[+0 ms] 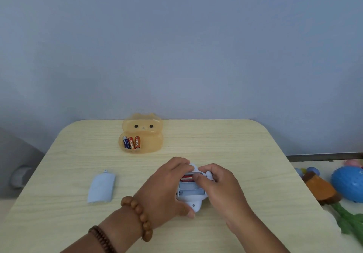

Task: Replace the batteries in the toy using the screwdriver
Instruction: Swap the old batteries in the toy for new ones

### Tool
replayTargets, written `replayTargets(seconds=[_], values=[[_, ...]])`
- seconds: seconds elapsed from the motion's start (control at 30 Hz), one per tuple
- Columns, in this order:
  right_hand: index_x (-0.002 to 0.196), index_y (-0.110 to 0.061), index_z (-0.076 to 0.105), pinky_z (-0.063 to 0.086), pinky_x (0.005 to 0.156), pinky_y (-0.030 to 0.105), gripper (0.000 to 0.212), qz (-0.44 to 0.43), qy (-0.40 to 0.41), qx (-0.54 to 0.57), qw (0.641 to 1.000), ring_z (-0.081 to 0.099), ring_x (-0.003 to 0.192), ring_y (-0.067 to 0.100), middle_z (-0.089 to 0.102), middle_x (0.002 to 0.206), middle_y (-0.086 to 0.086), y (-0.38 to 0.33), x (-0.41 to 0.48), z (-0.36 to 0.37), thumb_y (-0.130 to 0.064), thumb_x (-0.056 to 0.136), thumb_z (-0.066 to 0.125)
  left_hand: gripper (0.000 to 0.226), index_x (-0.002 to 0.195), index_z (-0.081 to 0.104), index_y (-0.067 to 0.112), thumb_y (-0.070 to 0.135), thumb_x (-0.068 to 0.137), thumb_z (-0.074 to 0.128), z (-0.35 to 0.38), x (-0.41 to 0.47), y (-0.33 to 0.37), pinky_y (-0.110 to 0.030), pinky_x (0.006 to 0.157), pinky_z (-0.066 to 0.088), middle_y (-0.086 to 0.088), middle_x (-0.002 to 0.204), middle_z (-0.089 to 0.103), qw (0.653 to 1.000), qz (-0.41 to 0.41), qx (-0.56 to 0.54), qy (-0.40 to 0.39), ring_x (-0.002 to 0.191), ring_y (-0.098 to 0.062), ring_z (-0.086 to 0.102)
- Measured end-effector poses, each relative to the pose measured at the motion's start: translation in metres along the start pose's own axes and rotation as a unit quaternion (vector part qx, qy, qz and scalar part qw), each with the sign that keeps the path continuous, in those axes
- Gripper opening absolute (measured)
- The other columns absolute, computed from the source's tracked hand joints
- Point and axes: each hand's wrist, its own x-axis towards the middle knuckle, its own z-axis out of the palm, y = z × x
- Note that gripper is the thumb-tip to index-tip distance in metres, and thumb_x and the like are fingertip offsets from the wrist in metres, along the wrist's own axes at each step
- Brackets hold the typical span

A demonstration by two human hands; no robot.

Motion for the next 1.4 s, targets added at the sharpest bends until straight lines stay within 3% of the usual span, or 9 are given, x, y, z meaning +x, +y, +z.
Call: replayTargets(seconds=[0.23,0.33,0.43,0.53,0.73,0.9,1.13,1.27,1.4], values=[[0.088,-0.032,0.073,0.055,0.074,0.032,0.006,-0.007,-0.001,-0.004,1.0,0.07,0.08,0.008,0.075,0.087,-0.007,0.0,-0.005,0.0,-0.035,0.09,0.068,0.102,0.142,0.031,0.035,0.045,0.058,0.087,-0.007,-0.004,0.005,-0.016,0.108,0.032,0.028,0.139,0.026,0.999,-0.009,0.019,-0.033,0.127,0.005,0.033],[0.086,-0.032,0.074,0.05,0.069,0.026,0.006,0.001,0.003,0.027,1.0,0.067,0.073,0.002,0.074,0.083,-0.012,0.001,-0.008,0.001,-0.034,0.089,0.07,0.11,0.147,0.021,0.033,0.044,0.06,0.088,-0.034,-0.011,-0.003,0.0,0.1,0.019,0.027,0.138,0.023,0.997,-0.055,0.036,-0.041,0.128,0.008,0.026],[0.087,-0.034,0.074,0.048,0.066,0.022,0.004,0.002,0.0,0.041,0.999,0.063,0.066,-0.003,0.073,0.077,-0.016,0.004,-0.01,0.0,-0.035,0.089,0.071,0.092,0.14,0.035,0.035,0.046,0.063,0.085,-0.073,-0.03,-0.026,-0.011,0.099,0.03,0.018,0.133,0.036,0.987,-0.131,0.093,-0.015,0.121,-0.001,0.039],[0.087,-0.033,0.073,0.046,0.064,0.022,0.004,0.001,0.002,0.04,0.999,0.06,0.063,-0.003,0.072,0.075,-0.013,0.003,-0.01,0.001,-0.037,0.088,0.072,0.086,0.135,0.038,0.035,0.05,0.064,0.083,-0.09,-0.044,-0.038,-0.017,0.09,0.041,0.014,0.119,0.042,0.967,-0.196,0.142,-0.078,0.106,-0.001,0.047],[0.087,-0.033,0.074,0.049,0.066,0.027,0.006,0.002,0.002,0.038,0.999,0.06,0.063,0.0,0.074,0.082,-0.004,0.002,-0.011,0.0,-0.039,0.087,0.074,0.083,0.134,0.037,0.036,0.049,0.066,0.082,-0.069,-0.037,-0.018,-0.017,0.087,0.043,0.015,0.116,0.04,0.968,-0.187,0.127,-0.105,0.1,-0.002,0.047],[0.086,-0.033,0.074,0.051,0.066,0.026,0.006,0.012,0.002,0.055,0.998,0.062,0.064,-0.003,0.074,0.08,-0.01,0.001,-0.011,-0.001,-0.039,0.085,0.075,0.062,0.121,0.042,0.037,0.055,0.071,0.075,-0.056,-0.025,-0.006,-0.013,0.052,0.03,0.017,0.111,0.041,0.948,-0.182,0.224,-0.134,0.09,-0.002,0.048],[0.088,-0.035,0.074,0.051,0.065,0.023,0.01,0.014,-0.006,0.048,0.999,0.064,0.067,-0.002,0.076,0.083,-0.008,0.002,-0.01,-0.002,-0.044,0.085,0.074,0.047,0.11,0.05,0.034,0.038,0.073,0.079,-0.065,-0.027,-0.024,-0.014,0.072,0.04,0.013,0.097,0.05,0.961,-0.196,0.159,-0.114,0.086,-0.005,0.053],[0.089,-0.032,0.075,0.047,0.062,0.021,0.017,0.001,-0.013,0.056,0.998,0.057,0.06,-0.002,0.071,0.074,-0.009,0.004,-0.01,-0.003,-0.048,0.089,0.07,0.044,0.102,0.054,0.044,0.011,0.078,0.069,-0.071,-0.027,-0.022,-0.012,0.07,0.044,0.014,0.094,0.058,0.981,-0.142,0.131,-0.024,0.082,-0.003,0.057],[0.087,-0.03,0.075,0.044,0.062,0.015,0.022,-0.014,-0.006,0.052,0.999,0.06,0.064,-0.004,0.074,0.081,-0.01,0.005,-0.01,0.0,-0.049,0.092,0.064,0.036,0.105,0.062,0.041,0.013,0.083,0.071,-0.061,-0.02,0.0,-0.014,0.074,0.049,0.016,0.088,0.068,0.995,-0.067,0.037,0.06,0.085,-0.001,0.063]])
